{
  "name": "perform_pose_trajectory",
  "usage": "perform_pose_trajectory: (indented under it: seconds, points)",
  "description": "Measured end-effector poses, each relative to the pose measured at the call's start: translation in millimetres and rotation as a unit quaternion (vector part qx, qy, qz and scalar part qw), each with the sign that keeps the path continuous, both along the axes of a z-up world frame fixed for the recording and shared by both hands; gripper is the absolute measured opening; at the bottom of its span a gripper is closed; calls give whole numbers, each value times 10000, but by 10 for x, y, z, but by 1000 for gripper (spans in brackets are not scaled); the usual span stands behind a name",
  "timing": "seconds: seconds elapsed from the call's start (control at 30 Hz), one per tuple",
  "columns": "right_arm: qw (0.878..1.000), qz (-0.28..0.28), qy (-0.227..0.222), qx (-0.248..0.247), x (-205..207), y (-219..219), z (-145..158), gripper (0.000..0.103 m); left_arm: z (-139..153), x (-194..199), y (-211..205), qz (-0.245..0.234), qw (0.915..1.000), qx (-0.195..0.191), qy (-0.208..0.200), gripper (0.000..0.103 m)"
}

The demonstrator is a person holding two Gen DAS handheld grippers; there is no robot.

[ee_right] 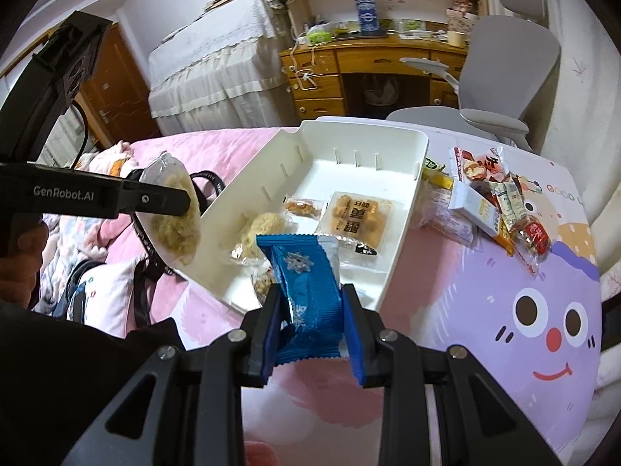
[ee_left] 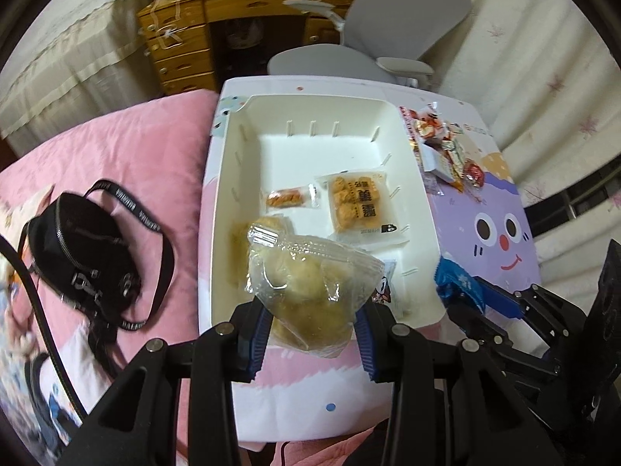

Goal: Organize snacks
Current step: 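Lower both packets into the tray and open both tools, then withdraw both tools from the tray toward the remaining snacks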

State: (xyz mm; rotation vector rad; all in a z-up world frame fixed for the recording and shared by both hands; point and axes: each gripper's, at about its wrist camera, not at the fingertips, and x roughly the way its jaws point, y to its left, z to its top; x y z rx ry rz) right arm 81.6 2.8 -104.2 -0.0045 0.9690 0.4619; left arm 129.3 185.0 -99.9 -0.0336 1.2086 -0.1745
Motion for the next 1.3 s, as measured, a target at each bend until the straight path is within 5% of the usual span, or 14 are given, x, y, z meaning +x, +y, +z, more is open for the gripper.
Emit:
perform_pose_trajectory:
  seconds: [0.2, 0.33, 0.93, 1.3]
  points:
    - [9991, -432, 12, 2, 0, 152, -49, 32, -66, 76, 80, -362, 9991, -228, -49, 40]
    - [9959, -872, 168, -174, 21, 192, -135, 54, -111, 126, 139, -508, 9980, -361, -46, 61]
    - [9897, -1371, 349, -221, -44, -20, -203, 54, -216, 196, -93, -730, 9958, -543, 75, 88]
    - [9931, -1111, 307, -196, -95, -619, -155, 55, -134, 68, -724, -431, 9981, -441, -4, 90]
